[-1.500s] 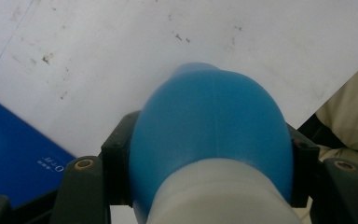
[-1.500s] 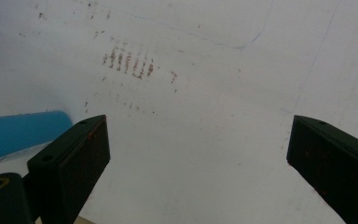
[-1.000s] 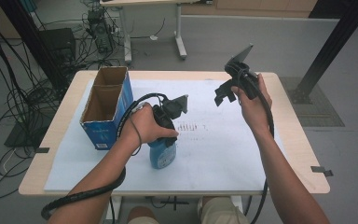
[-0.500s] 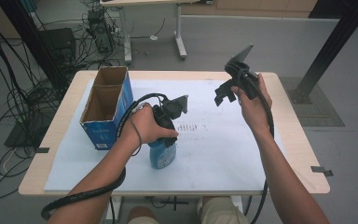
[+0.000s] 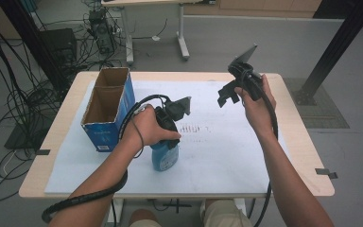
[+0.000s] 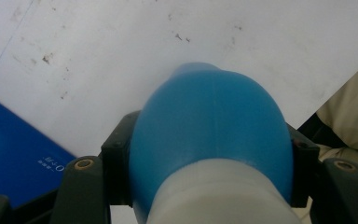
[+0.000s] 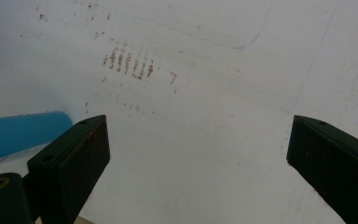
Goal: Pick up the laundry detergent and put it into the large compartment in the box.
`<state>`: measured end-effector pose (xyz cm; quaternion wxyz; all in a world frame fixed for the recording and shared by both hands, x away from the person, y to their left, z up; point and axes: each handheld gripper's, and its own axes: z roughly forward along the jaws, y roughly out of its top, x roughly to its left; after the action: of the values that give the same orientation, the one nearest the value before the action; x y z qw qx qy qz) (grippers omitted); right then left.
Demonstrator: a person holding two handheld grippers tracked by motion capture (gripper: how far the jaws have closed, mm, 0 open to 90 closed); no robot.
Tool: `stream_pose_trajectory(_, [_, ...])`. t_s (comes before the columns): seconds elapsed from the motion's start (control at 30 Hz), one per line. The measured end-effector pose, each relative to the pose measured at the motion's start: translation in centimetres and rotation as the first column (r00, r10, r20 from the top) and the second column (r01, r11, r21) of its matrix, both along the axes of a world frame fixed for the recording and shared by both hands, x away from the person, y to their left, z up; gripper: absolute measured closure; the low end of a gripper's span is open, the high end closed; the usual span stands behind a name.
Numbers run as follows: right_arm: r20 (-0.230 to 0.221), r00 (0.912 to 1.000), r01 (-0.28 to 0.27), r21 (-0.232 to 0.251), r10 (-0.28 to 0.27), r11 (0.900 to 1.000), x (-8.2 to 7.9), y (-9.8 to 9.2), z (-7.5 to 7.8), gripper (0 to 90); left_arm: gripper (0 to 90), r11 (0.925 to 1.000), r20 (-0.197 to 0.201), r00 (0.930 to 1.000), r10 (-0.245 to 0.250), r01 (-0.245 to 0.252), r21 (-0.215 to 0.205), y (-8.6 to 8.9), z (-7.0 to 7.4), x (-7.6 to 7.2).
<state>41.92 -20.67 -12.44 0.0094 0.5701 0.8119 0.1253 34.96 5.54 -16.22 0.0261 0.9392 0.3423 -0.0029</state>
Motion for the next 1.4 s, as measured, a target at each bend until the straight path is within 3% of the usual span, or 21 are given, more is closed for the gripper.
stream_pose_trajectory(1.4, [-0.001, 1.0, 0.002, -0.004, -0.002, 1.0, -0.03, 0.22, -0.02, 5.5, 37.8, 1.0, 0.002, 1.0, -0.008, 0.008, 0.001, 0.04, -0.01, -0.04])
